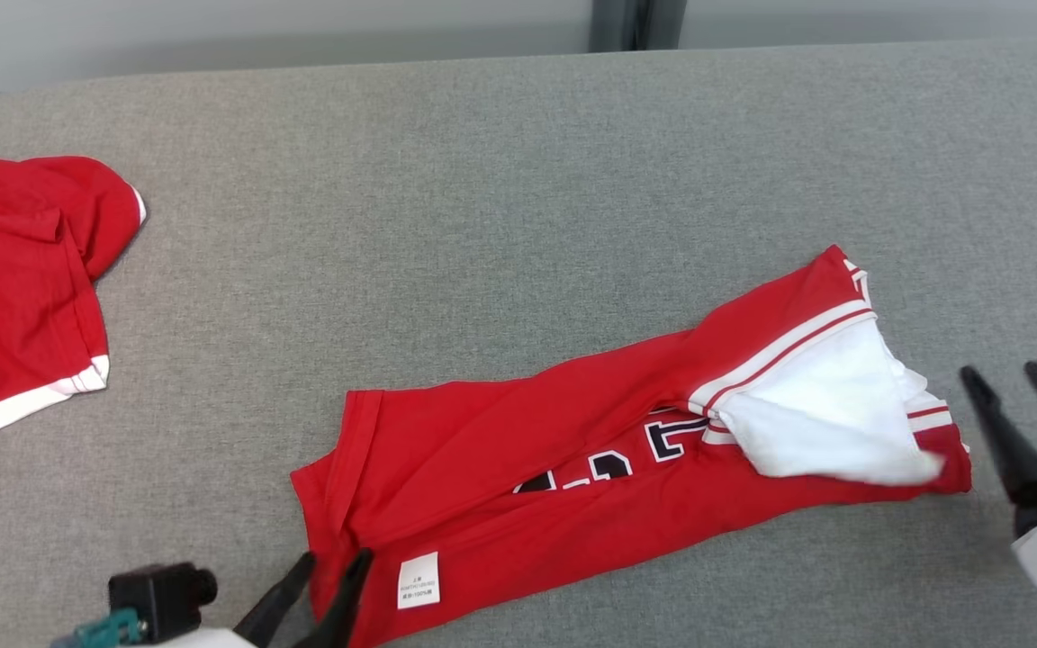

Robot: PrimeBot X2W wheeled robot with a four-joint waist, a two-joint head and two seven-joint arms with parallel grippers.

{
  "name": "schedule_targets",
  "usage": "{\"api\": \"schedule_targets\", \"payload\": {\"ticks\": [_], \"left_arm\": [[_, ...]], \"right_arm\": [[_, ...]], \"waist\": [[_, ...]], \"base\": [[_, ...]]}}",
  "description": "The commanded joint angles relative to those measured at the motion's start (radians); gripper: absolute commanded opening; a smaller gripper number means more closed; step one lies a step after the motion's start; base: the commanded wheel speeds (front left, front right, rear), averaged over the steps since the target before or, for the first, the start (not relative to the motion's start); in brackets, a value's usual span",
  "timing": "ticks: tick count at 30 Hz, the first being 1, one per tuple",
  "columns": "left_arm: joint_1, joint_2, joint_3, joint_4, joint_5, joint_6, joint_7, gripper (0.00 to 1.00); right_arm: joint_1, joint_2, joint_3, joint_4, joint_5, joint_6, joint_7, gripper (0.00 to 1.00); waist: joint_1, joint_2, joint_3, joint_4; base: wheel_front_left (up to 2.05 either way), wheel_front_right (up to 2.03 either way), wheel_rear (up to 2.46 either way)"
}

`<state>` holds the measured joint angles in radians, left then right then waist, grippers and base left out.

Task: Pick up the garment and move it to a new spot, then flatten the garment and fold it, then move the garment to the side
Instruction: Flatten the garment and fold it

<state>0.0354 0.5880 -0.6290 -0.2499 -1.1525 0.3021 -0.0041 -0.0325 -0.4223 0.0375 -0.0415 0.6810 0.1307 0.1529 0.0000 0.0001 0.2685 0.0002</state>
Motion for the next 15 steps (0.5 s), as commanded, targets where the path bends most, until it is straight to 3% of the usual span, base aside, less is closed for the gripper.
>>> {"api": "schedule_targets", "payload": {"ticks": [1,6,9,11,15], "left_arm": [[0.018,0.008,0.001,0.004,0.031,0.025,-0.028,1.00],[0.057,-0.050,0.065,-0.001,0.114,0.114,-0.203,1.00],[0.032,-0.082,0.111,0.044,0.242,0.181,-0.253,1.00],[0.023,-0.147,0.140,0.063,0.292,0.192,-0.261,1.00],[0.028,-0.233,0.221,0.091,0.444,0.147,-0.261,1.00]], "right_arm": [[-0.024,-0.007,-0.026,-0.013,-0.017,0.000,0.021,1.00],[-0.096,0.018,-0.048,-0.022,-0.078,0.000,0.122,1.00],[-0.141,0.012,-0.008,0.017,-0.137,0.000,0.196,1.00],[-0.161,0.004,0.018,0.057,-0.171,0.000,0.240,1.00],[-0.191,-0.016,0.051,0.140,-0.229,0.000,0.291,1.00]], "waist": [[0.0000,-0.0001,-0.003,-0.002],[0.0000,-0.0001,-0.002,0.001],[0.0000,-0.0001,0.008,0.020],[0.0000,-0.0001,0.017,0.037],[0.0000,-0.0001,0.032,0.065]], "base": [[0.00,0.00,0.00],[0.00,0.00,0.00],[0.00,0.00,0.00],[0.00,0.00,0.00],[0.00,0.00,0.00]]}}
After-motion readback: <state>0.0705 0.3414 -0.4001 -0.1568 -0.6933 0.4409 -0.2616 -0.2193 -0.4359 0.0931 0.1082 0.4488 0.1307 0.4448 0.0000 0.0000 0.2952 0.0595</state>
